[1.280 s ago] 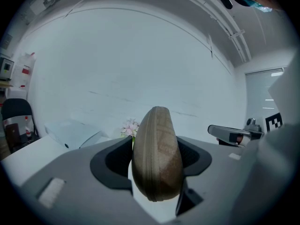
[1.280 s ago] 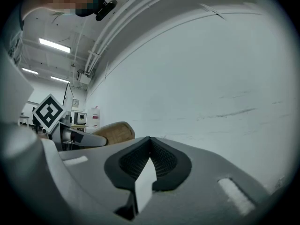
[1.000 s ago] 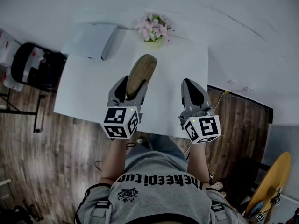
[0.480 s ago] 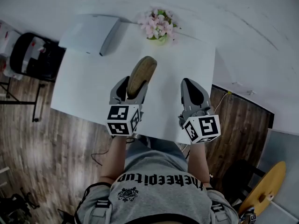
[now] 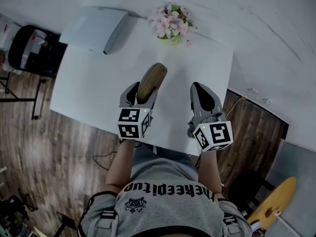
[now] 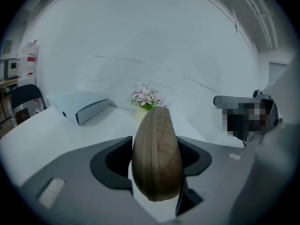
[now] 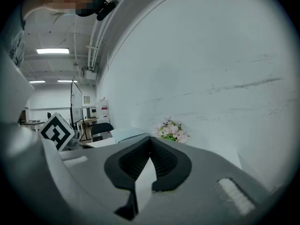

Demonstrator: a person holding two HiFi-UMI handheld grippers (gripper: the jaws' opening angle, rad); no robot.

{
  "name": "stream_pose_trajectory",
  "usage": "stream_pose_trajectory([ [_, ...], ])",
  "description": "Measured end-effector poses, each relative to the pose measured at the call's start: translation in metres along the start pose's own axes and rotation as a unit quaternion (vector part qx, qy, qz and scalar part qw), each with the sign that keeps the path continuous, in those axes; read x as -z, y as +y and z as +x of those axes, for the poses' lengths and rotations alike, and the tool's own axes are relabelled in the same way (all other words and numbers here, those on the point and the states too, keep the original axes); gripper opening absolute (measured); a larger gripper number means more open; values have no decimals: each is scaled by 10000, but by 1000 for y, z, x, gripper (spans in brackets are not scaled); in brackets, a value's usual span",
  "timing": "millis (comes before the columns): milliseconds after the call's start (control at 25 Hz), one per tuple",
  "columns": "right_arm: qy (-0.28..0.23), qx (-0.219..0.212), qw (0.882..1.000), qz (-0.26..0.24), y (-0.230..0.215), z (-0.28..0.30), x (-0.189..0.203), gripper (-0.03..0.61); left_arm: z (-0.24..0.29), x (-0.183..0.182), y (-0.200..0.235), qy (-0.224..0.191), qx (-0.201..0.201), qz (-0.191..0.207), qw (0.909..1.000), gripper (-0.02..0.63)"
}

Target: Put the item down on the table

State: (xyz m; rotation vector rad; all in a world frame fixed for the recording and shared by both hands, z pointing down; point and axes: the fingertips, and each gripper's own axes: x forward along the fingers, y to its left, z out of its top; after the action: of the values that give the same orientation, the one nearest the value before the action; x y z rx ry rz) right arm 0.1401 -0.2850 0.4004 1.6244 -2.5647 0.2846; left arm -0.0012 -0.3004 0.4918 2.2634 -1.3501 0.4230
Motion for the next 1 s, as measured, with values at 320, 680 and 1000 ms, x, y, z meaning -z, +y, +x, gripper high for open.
stream_pose_trajectory([
  [320, 180, -149, 9997, 34, -1, 12, 11, 0, 21, 19, 10, 271, -205, 28, 9994, 284],
  [680, 334, -205, 9992, 60, -6, 20, 20, 0, 42, 38, 21, 555, -431, 128, 9974, 284],
  [1000, 409, -233, 9988, 104, -10, 25, 25, 0, 56, 44, 26, 684, -564, 237, 9958, 284],
])
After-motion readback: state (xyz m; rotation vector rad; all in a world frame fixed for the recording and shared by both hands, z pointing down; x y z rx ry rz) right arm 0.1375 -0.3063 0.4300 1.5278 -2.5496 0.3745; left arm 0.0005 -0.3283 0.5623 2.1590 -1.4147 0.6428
